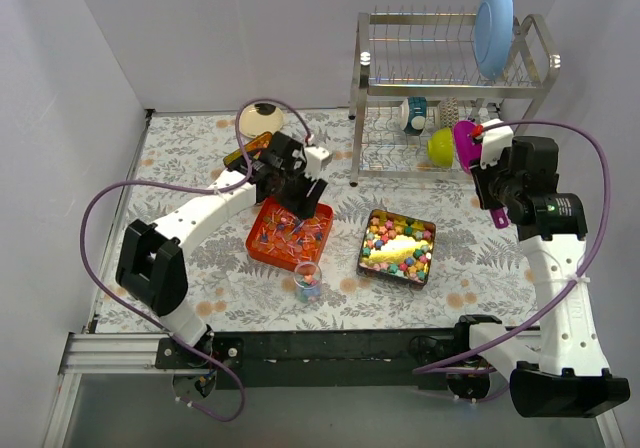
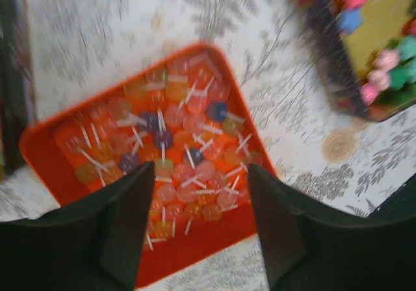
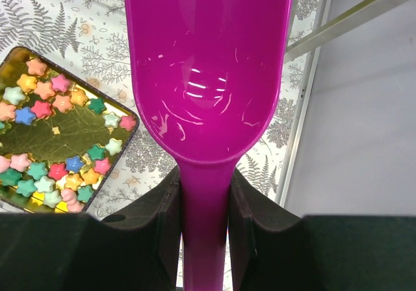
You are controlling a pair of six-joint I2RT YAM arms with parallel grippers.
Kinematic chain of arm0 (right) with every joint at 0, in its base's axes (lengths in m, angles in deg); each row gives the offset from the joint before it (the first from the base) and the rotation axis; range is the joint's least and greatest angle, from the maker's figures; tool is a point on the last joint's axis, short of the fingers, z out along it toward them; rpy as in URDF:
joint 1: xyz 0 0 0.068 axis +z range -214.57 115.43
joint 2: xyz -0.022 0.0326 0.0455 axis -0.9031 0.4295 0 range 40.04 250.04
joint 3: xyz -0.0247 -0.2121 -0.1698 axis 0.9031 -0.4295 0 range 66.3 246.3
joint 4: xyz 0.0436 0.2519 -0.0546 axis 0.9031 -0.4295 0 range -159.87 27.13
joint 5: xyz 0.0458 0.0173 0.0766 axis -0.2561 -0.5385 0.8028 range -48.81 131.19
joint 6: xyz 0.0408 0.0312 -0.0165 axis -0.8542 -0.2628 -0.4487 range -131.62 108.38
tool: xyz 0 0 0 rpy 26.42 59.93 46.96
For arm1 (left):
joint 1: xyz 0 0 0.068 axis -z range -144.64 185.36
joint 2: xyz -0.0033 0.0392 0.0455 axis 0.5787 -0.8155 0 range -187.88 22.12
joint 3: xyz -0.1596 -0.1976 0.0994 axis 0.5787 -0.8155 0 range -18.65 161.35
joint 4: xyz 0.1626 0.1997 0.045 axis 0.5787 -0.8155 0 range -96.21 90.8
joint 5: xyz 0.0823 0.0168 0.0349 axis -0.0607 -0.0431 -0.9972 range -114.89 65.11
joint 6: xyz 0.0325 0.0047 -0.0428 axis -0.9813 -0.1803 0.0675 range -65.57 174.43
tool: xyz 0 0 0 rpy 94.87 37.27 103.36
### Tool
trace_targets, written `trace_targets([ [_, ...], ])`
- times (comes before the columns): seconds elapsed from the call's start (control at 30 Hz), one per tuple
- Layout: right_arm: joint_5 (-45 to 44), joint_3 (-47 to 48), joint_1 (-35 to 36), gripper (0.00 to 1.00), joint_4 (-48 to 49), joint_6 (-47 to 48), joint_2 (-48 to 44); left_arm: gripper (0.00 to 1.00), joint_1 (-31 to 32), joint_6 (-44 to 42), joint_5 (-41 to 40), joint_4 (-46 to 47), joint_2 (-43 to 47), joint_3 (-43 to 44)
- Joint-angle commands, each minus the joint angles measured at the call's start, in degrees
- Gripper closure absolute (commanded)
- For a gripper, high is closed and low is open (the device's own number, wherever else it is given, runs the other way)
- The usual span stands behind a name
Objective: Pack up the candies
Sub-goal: Move the storage box to the center of the board.
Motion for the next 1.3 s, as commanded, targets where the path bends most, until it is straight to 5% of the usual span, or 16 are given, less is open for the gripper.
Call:
trace_targets([
  [0.0, 2.04, 3.06, -0.31, 0.99, 2.29, -1.24, 0.38, 0.52, -2.55, 1.67, -1.44, -2.23, 2.88, -8.7],
  [0.2, 2.04, 2.27, -0.31, 0.99, 1.94, -1.15, 0.38, 0.81, -3.17, -0.35, 2.07, -1.8, -1.86, -10.92],
  [0.3, 2.04, 1.48, -0.31, 0.99, 1.85, -0.8, -0.06, 0.87, -2.99, 0.08, 6.29, -0.31, -3.97, -10.83],
  [0.9, 1.69, -4.06, -1.62, 0.99, 2.56, 0.51, -3.84, 0.96, 8.08, 8.08, 20.18, 0.4, -19.35, 6.56],
  [1.27, 1.6, -5.82, -3.19, 0.99, 2.56, 1.04, -4.37, 0.98, 5.98, 11.51, 11.83, 8.56, -27.01, 16.86],
])
